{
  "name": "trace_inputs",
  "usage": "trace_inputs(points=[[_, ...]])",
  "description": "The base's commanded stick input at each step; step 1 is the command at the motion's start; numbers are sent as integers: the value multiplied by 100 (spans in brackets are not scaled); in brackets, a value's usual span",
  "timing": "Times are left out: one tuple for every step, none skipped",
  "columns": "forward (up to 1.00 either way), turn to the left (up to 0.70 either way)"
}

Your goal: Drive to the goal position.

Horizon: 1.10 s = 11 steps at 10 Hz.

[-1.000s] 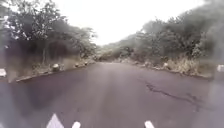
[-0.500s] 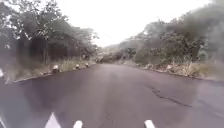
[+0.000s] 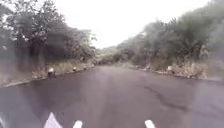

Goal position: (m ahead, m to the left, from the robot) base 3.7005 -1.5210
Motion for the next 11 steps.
trace_inputs(points=[[100, -40], [100, -40], [100, -31], [100, -16], [100, 0], [100, 0], [100, 0], [100, 0], [100, 0], [100, 0], [100, 0]])
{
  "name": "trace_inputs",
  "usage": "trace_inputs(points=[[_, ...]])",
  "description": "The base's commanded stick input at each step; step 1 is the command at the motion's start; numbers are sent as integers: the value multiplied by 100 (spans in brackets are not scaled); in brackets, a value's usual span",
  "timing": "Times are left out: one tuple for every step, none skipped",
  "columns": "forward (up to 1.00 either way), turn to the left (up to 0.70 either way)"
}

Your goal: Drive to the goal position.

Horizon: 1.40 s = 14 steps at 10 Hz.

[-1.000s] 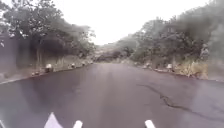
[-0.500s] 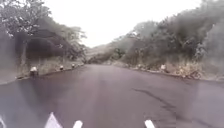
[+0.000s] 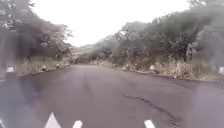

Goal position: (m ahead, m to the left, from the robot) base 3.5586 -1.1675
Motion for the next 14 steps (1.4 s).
trace_inputs(points=[[100, 0], [100, 0], [100, 0], [100, 0], [100, 0], [100, 10], [100, 26], [100, 39], [100, 25], [100, 10], [100, 0], [100, 0], [100, 0], [100, 0]])
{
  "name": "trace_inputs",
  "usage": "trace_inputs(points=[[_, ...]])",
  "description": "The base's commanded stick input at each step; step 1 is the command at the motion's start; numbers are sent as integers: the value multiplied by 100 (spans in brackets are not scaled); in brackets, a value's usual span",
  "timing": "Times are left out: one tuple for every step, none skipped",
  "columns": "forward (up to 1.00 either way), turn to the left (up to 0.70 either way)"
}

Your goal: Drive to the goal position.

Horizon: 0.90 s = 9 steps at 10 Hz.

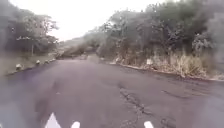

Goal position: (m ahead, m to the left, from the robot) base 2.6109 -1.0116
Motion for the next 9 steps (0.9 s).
trace_inputs(points=[[100, 0], [100, 0], [100, 0], [100, 0], [100, 0], [100, 0], [100, 0], [100, 0], [100, 0]])
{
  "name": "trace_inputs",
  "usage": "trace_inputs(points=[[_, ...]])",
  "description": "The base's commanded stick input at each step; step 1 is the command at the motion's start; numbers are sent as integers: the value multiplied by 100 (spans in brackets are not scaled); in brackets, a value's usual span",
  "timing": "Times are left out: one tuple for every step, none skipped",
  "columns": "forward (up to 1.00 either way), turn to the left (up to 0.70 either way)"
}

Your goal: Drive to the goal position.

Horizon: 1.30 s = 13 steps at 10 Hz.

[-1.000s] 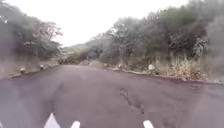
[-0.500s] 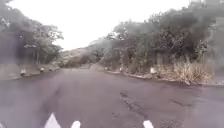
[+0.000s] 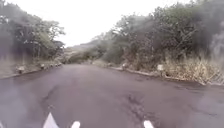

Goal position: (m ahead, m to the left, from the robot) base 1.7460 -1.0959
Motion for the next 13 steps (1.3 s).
trace_inputs(points=[[100, 0], [100, 0], [100, 2], [100, 6], [100, 10], [100, 14], [100, 18], [100, 22], [100, 26], [100, 30], [100, 34], [100, 38], [100, 39]])
